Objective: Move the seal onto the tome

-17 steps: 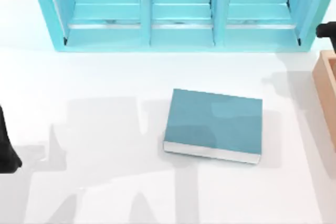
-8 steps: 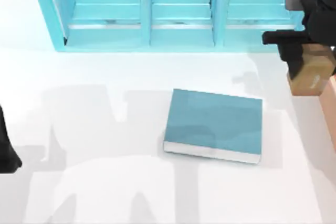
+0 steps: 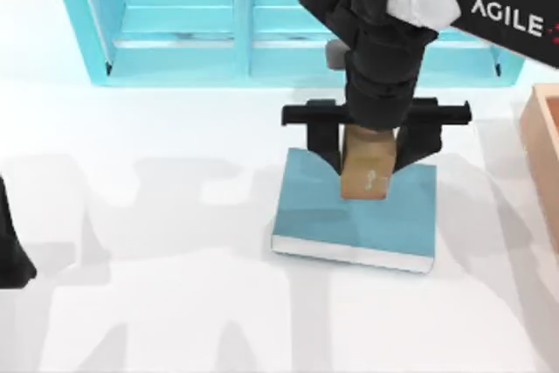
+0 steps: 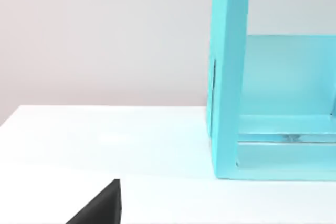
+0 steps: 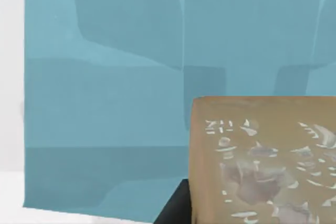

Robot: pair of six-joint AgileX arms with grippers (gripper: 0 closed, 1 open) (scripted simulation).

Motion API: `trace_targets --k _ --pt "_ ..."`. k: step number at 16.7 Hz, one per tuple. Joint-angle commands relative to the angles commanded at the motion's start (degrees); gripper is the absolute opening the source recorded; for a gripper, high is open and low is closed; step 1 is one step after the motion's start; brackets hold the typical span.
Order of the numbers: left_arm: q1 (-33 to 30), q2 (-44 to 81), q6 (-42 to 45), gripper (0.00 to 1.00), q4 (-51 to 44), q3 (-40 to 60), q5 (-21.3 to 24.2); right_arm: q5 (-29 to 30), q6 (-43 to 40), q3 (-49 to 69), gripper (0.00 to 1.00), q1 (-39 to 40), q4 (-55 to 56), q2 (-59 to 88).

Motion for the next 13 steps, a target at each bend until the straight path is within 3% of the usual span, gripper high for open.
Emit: trace_targets --k 10,13 --pt "0.0 0.0 0.0 1.0 0.0 0.0 0.0 0.0 0.0 1.0 0.0 0.0 -1.1 -0.1" --pt "0.0 0.0 0.0 1.0 0.0 0.0 0.0 0.0 0.0 1.0 0.23 0.0 -1.1 -0.1"
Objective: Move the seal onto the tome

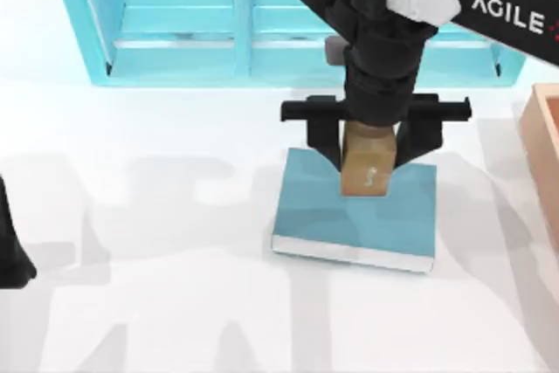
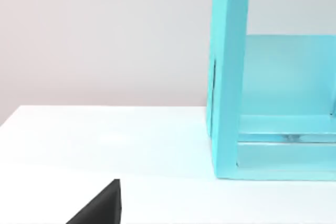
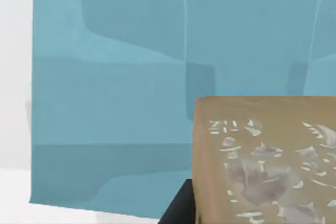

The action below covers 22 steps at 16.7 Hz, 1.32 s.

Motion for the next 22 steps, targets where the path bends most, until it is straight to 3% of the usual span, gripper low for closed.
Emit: trace_targets --k 10,22 --pt "0.0 0.0 0.0 1.0 0.0 0.0 0.0 0.0 0.0 0.0 0.98 0.0 0.0 0.0" --pt "0.0 0.0 0.0 1.0 0.0 0.0 0.0 -0.1 -0.1 2.0 1.0 0.1 -2.2 0.3"
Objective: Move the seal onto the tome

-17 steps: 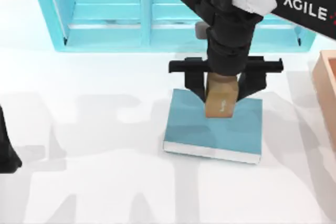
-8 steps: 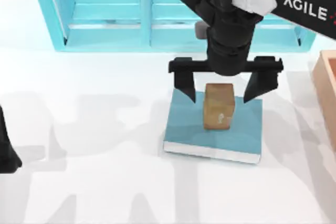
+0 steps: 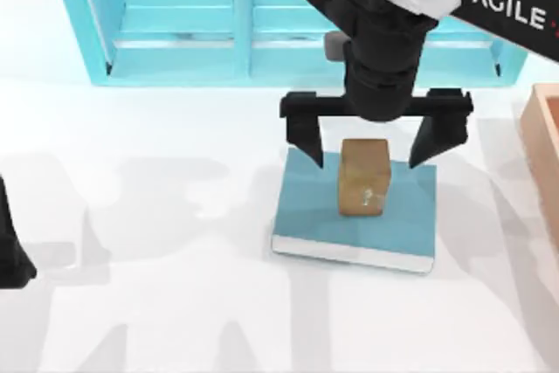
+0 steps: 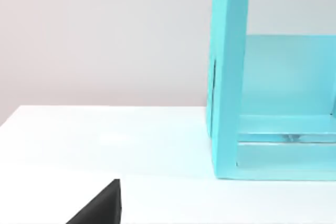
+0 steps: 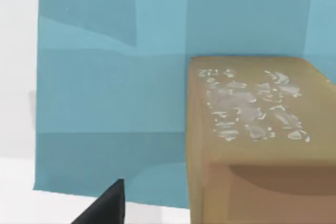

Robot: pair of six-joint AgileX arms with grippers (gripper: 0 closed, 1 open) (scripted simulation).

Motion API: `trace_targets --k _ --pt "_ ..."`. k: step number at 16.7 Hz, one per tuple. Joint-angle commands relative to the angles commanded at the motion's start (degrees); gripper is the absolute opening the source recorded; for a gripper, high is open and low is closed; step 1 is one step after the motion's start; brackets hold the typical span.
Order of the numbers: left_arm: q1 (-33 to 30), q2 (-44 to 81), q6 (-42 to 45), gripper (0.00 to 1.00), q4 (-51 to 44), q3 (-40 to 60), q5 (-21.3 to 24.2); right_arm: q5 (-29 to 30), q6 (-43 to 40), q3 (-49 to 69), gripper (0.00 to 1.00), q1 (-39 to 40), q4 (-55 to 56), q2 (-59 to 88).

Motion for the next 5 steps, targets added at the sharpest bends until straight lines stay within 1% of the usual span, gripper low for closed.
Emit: trace_targets --k 5 --pt "0.0 0.0 0.0 1.0 0.0 0.0 0.0 0.1 0.1 5.1 1.0 -0.2 -4.7 -0.1"
